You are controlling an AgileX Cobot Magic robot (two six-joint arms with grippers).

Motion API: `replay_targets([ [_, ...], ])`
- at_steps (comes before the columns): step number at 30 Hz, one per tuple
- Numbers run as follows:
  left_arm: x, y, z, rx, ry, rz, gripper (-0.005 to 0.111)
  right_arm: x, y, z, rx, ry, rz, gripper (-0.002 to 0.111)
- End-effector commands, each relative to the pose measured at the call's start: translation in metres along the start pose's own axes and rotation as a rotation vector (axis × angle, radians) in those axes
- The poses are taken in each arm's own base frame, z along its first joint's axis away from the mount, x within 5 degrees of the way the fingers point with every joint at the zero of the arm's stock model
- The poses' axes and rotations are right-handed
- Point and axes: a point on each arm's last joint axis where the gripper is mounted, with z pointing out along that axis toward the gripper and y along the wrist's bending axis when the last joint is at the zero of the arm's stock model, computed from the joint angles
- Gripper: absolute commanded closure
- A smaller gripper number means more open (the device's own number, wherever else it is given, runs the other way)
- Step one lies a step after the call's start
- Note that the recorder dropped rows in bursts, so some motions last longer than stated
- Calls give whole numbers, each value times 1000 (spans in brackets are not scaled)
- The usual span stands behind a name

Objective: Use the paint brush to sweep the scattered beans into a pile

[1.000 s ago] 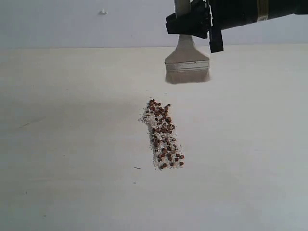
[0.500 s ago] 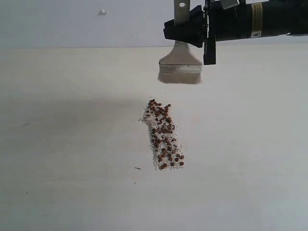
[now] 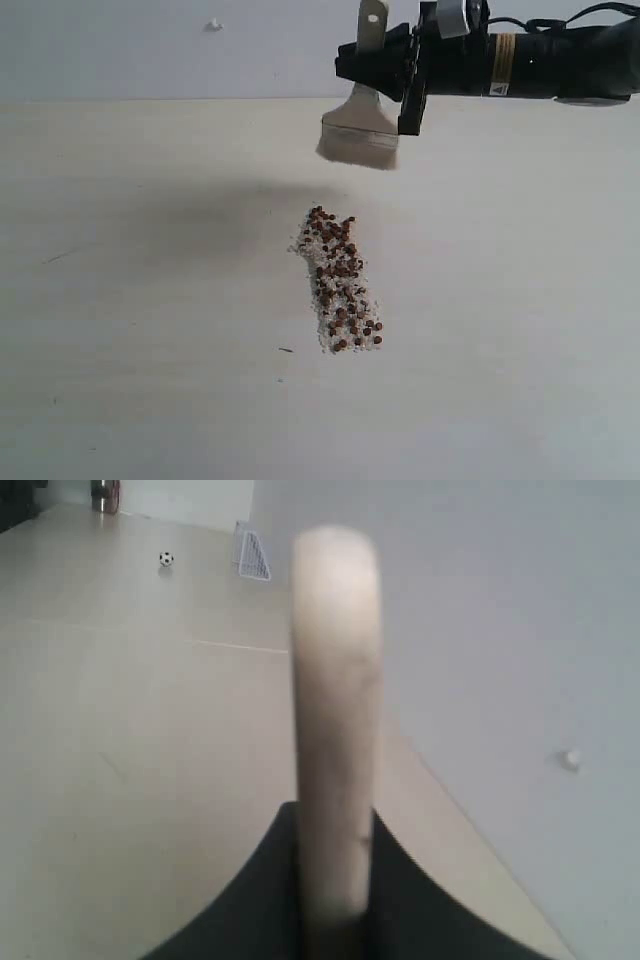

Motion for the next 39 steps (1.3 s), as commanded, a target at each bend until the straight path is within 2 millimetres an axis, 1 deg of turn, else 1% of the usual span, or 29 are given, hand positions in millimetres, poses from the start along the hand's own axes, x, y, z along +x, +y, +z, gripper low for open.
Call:
replay_targets([
  [1,1,-1,-1,10,0,4,107,19,1,2,-9,12,2,108],
  [4,1,-1,-1,10,0,4,107,31,3,3,-5,15,28,108],
  [11,1,-1,-1,10,0,4,107,42,3,5,8,12,60,108],
  [14,1,-1,-1,10,0,4,107,48,7,5,-30,41,73,108],
  [23,1,-1,-1,10,0,6,107,55,18,5,-136,125,148,108],
  [27,1,-1,-1,10,0,6,107,48,24,12,-169,131,151,108],
  [29,1,-1,-1,10,0,6,107,41,35,27,-226,137,124,108],
  [31,1,-1,-1,10,0,6,107,39,42,34,-269,153,122,108],
  [37,1,-1,-1,10,0,6,107,44,48,32,-328,226,181,108],
  [39,1,-1,-1,10,0,6,107,41,48,31,-331,236,199,108],
])
